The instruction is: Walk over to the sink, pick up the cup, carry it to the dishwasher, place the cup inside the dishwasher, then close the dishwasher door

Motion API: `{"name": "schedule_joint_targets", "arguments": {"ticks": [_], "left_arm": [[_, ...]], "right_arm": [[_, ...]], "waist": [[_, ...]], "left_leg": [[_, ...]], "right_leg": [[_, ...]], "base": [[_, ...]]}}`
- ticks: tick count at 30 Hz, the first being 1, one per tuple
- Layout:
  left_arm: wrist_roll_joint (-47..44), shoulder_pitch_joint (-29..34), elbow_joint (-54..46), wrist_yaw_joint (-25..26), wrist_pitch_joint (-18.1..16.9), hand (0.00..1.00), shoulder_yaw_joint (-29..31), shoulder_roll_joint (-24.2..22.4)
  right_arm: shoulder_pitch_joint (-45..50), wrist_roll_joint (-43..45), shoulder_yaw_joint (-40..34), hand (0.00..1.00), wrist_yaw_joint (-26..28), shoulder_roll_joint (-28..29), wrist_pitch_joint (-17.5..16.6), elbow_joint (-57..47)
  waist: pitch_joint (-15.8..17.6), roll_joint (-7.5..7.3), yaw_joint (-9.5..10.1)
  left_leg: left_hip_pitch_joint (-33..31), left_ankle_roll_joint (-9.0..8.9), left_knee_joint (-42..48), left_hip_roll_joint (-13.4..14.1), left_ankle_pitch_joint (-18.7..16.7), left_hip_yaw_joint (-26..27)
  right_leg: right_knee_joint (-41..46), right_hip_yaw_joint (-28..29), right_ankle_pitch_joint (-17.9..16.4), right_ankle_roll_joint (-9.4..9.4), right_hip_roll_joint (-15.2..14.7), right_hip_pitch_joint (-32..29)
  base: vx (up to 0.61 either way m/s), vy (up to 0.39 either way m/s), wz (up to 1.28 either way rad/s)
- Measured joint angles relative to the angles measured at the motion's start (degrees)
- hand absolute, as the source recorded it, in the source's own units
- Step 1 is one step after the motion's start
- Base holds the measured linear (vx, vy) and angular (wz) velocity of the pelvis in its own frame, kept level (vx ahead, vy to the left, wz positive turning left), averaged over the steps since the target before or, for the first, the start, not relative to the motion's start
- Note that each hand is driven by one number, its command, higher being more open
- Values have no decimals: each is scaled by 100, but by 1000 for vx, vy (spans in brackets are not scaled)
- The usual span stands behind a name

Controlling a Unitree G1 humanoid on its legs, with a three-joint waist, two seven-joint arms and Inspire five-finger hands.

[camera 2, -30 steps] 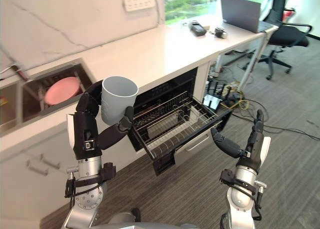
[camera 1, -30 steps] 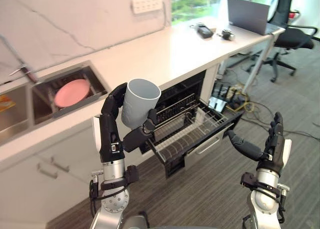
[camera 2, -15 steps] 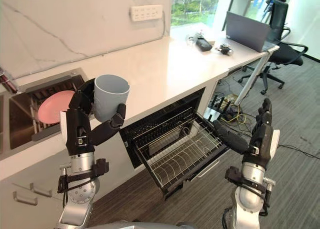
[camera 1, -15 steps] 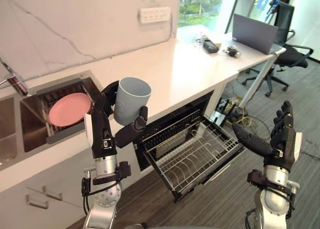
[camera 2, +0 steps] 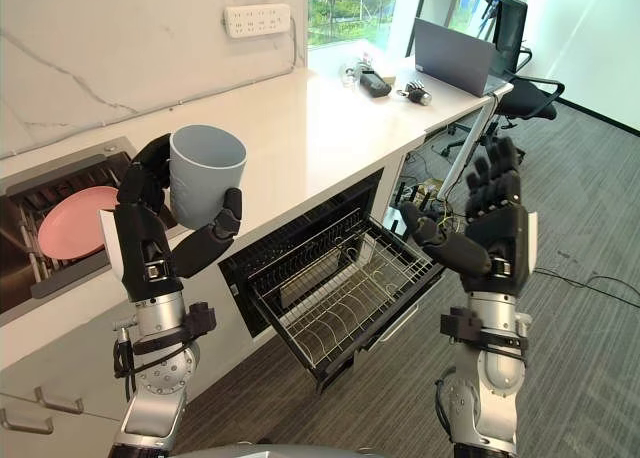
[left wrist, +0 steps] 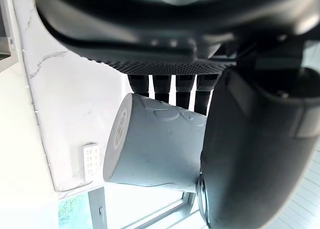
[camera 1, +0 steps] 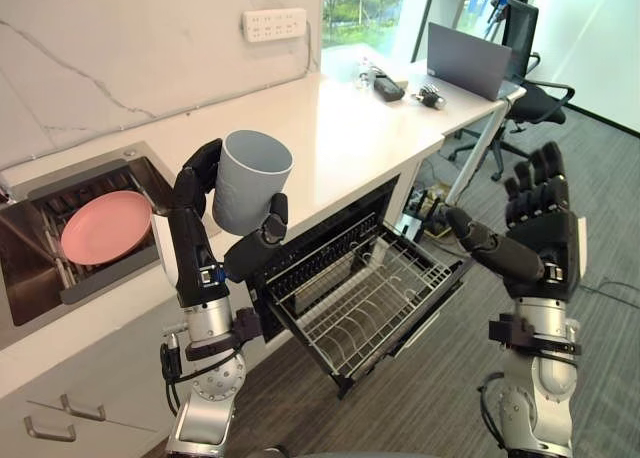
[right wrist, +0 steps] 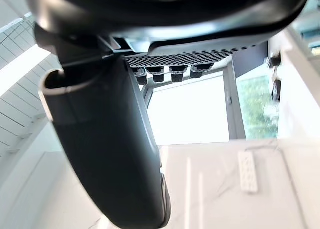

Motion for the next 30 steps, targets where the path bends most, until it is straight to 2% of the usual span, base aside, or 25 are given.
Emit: {"name": "schedule_joint_targets", "arguments": {"ticks": [5,10,18,24,29,30], "left_arm": [[13,-155,109,87,77,0,-265,-6],[267,-248,157,82,120,0,-832,-8],[437,-401,493,64,333,0,-1386,1],[439,-410,494,49,341,0,-1740,3],[434,-410,506,75,341,0,-1788,27],[438,-409,526,108,340,0,-1787,32]], "right_arm": [[-41,503,895,100,584,155,448,-3],[-136,507,1483,100,744,197,727,-2],[-189,497,1908,100,182,240,939,16],[-261,480,2323,100,-326,226,1189,110],[-323,484,2408,100,-621,215,1335,116],[-346,492,2421,0,-704,209,1424,116]], "waist": [[40,27,-3],[57,48,-15],[80,70,-78],[70,75,-89],[64,82,-101],[60,87,-114]], "left_leg": [[119,-21,-337,-143,204,76],[289,-47,-931,-252,596,117],[316,-39,-1028,-239,797,113],[315,-43,-1027,-236,842,87],[298,-33,-1029,-238,890,15],[296,-28,-1031,-237,907,-2]], "right_leg": [[-233,-16,-1,-2,-84,83],[-395,-126,-87,-128,-102,76],[-440,-196,-237,-193,-55,72],[-439,-213,-207,-153,-40,77],[-403,-280,-208,-155,-41,86],[-385,-295,-210,-159,-41,86]], "base": [[-89,15,-6],[-81,-23,-3],[-54,-20,-1],[1,2,1],[-13,10,8],[-32,13,8]]}}
